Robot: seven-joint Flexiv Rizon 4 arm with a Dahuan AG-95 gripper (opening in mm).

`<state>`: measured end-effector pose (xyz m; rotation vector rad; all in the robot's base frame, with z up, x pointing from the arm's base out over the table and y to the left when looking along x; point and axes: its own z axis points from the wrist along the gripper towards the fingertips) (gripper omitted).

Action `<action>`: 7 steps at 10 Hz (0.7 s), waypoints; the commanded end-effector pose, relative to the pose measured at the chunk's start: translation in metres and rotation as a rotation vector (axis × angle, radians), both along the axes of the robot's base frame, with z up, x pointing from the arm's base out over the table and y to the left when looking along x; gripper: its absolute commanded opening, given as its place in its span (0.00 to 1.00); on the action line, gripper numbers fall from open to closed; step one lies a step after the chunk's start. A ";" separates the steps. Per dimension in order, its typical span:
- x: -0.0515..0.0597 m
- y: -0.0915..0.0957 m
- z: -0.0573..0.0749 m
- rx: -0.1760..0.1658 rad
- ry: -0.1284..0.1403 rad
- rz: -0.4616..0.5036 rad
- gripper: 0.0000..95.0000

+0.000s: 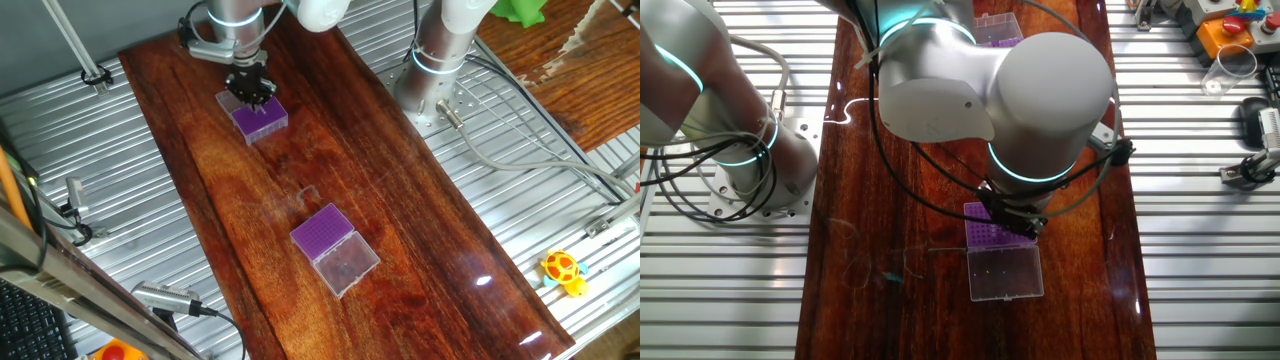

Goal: Transfer all small pipette tips from one holder to another

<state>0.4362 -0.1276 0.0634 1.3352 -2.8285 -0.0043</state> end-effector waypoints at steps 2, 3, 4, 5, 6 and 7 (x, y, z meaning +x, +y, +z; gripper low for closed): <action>0.000 0.000 0.001 0.001 0.000 -0.002 0.40; 0.000 0.000 0.001 0.000 0.000 -0.007 0.40; 0.000 0.002 0.003 0.005 0.001 -0.019 0.20; 0.003 0.007 0.006 0.006 0.005 -0.029 0.20; 0.007 0.017 0.011 0.004 0.011 -0.040 0.20; 0.011 0.030 0.015 0.004 0.015 -0.053 0.20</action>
